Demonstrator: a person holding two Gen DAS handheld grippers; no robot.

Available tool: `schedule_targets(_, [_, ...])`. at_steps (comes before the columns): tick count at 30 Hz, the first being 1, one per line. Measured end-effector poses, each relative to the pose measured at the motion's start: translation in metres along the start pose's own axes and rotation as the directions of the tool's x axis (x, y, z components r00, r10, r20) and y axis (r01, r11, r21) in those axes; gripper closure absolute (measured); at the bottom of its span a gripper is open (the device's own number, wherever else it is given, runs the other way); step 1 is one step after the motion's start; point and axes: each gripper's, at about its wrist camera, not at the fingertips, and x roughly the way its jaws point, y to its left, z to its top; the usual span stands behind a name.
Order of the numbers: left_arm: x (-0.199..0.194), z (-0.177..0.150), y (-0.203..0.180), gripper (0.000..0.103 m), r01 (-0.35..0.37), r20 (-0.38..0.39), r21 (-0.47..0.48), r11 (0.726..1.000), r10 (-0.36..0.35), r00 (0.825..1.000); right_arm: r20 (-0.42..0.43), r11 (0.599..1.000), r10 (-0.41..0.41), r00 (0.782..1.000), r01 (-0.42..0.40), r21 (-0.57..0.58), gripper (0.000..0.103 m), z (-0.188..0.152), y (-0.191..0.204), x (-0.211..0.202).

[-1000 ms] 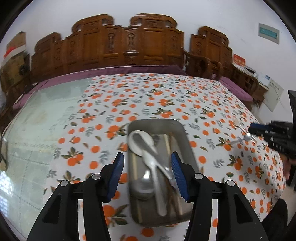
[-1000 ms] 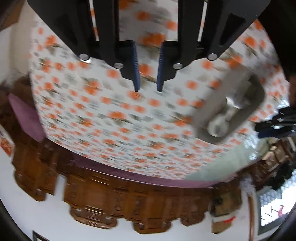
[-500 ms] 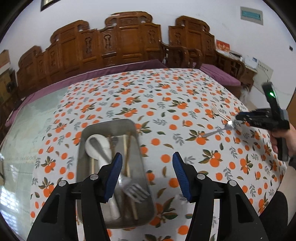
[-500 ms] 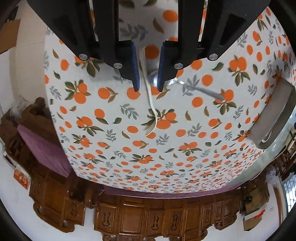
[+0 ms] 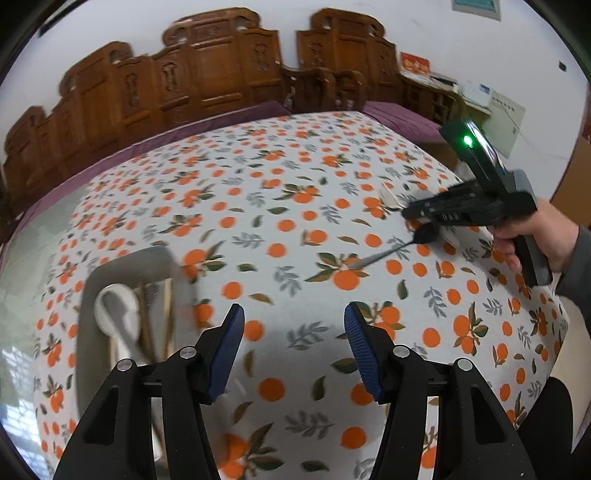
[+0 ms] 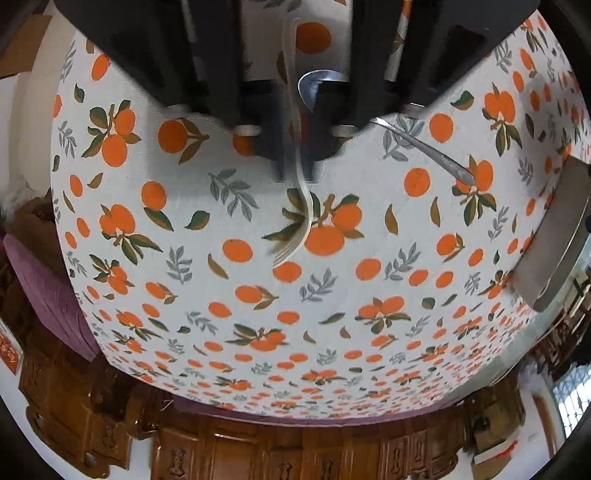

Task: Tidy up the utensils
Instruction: 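Reach the left tool to a loose metal spoon while the right tool grasps a metal fork, then grasp the metal spoon with the left tool and lift it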

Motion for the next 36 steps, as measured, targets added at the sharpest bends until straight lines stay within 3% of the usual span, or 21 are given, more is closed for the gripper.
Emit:
schedule_targets(8, [0.041,0.026,-0.041,0.049,0.070,-0.035,0.094,0.993,-0.067,0.997,0.100,0.997,-0.062,0.993,0.056,0.062,0.099,-0.012,-0.033,-0.033])
schedule_targets(13, [0.068,0.044,-0.065,0.049,0.125,-0.053,0.133,0.983,-0.118,0.992,0.135,0.994,-0.069,0.988,0.058,0.089,0.099,-0.038,-0.052,-0.063])
schedule_targets(25, [0.130,0.073,-0.124,0.049,0.249,-0.132,0.278,0.928,-0.220,0.967,0.171,0.995,-0.051,0.984,0.037,0.088,0.099,-0.107,-0.061,-0.104])
schedule_targets(29, [0.143,0.077,-0.133,0.049,0.251,-0.144,0.325,0.912,-0.214,0.966,0.173,0.994,-0.054,0.984,0.036,0.105,0.099,-0.117,-0.068,-0.107])
schedule_targets(33, [0.149,0.081,-0.139,0.057,0.269,-0.151,0.342,0.901,-0.230,0.962,0.169,0.993,-0.047,0.984,0.028,0.114,0.099,-0.122,-0.070,-0.105])
schedule_targets(36, [0.150,0.084,-0.140,0.070,0.285,-0.155,0.338,0.897,-0.245,0.957,0.167,0.994,-0.035,0.985,0.016,0.112,0.099,-0.123,-0.067,-0.103])
